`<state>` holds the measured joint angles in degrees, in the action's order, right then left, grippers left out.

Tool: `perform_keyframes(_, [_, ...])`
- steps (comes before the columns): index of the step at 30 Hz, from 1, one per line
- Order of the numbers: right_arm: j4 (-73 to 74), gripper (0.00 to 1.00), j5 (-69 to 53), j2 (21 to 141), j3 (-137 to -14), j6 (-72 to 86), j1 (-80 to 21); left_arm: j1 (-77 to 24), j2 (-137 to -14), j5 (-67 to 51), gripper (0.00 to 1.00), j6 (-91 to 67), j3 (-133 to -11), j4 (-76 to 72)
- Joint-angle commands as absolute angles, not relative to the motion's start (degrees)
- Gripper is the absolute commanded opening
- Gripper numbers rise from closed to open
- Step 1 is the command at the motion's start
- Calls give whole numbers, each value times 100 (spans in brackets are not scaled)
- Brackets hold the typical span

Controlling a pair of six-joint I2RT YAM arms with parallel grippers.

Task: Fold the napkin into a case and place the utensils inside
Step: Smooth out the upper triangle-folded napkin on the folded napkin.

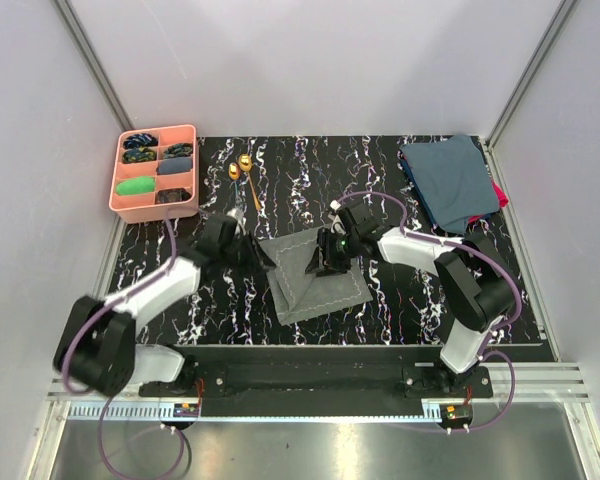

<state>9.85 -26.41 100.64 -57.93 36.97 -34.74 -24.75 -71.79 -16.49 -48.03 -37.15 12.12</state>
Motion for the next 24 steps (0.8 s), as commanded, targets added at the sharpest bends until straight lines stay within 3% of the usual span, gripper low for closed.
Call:
perform_keyframes(1, [1090, 49, -2575, 9844, -5959, 3525, -3472, -2312, -8275, -1381, 28, -3693, -4841, 1572])
perform_keyframes(5, [1090, 49, -2549, 9756, -5836, 3463, -3472, -2320, -9174, -986, 27, -3051, -5851, 2170])
perform_keyframes(12, [1081, 49, -2540, 9703, -5695, 3384, -3480, -2329, -9843, -440, 27, -2698, -6267, 2452])
perform_keyframes(17, [1055, 49, -2610, 9773, -5678, 3340, -3480, -2347, -9967, -308, 36, -2777, -6310, 2295])
perform_keyframes(24, [993, 48, -2645, 9791, -5608, 3340, -3472, -2452, -9994, -10, 22, -3005, -6311, 2074])
